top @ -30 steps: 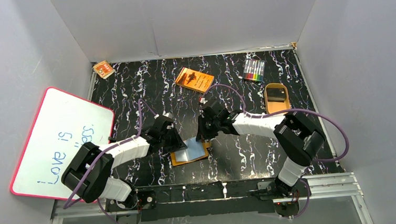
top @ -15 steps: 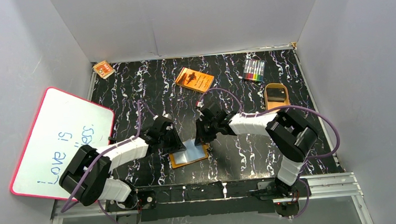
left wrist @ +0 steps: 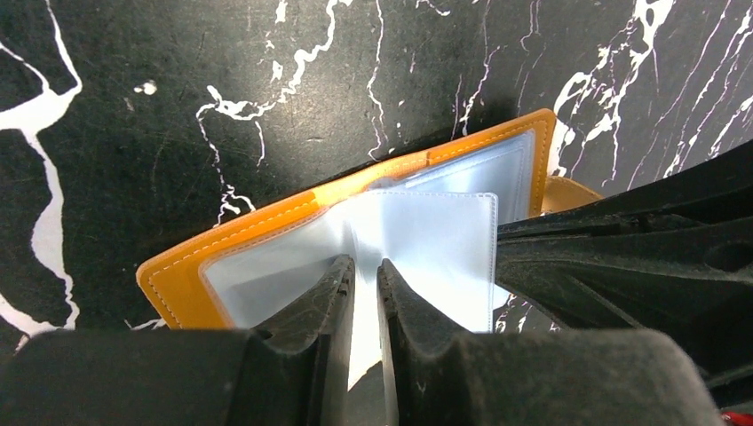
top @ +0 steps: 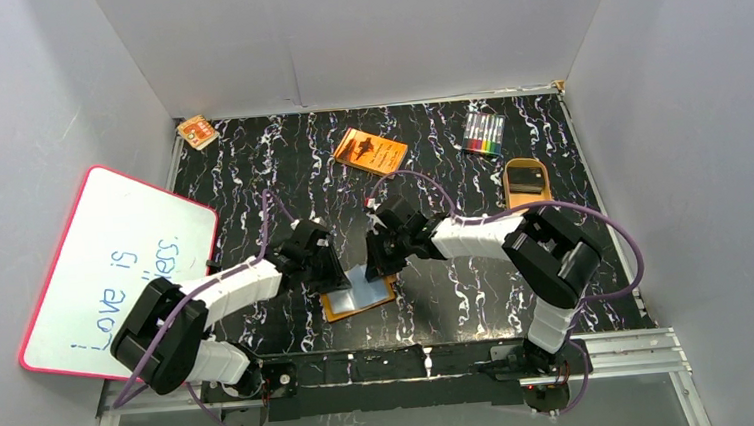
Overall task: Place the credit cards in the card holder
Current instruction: Turn over the card slot in the card holder.
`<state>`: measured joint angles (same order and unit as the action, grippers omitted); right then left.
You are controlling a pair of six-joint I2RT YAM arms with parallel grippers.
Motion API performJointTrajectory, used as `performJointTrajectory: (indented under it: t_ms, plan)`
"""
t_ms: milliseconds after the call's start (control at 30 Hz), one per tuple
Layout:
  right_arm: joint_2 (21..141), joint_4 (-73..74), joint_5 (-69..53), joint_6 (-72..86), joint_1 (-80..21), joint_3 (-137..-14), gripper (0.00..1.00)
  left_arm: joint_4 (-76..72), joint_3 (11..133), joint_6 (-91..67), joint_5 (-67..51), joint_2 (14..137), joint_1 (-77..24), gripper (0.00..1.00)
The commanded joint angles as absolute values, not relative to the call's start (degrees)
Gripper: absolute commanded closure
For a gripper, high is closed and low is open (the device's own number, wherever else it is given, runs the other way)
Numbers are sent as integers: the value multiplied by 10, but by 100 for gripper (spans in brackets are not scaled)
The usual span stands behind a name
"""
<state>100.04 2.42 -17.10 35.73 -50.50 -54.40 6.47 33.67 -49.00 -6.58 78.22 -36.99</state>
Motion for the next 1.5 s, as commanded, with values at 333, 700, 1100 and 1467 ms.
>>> performJointTrajectory:
  t_ms: [333,700,1100,1467]
  plan:
    - [983,20,-168,356,-540,-586,79,157,356,-500,-29,676,-373,55]
    - [1018,18,-170,364,-580,-629,78,214,356,-534,31,564,-372,51]
    - [1074,9,-150,409,-589,-627,78,173,308,-577,19,522,-372,52]
    - [1026,10,-76,454,-589,-553,77,98,263,-579,11,652,-373,60]
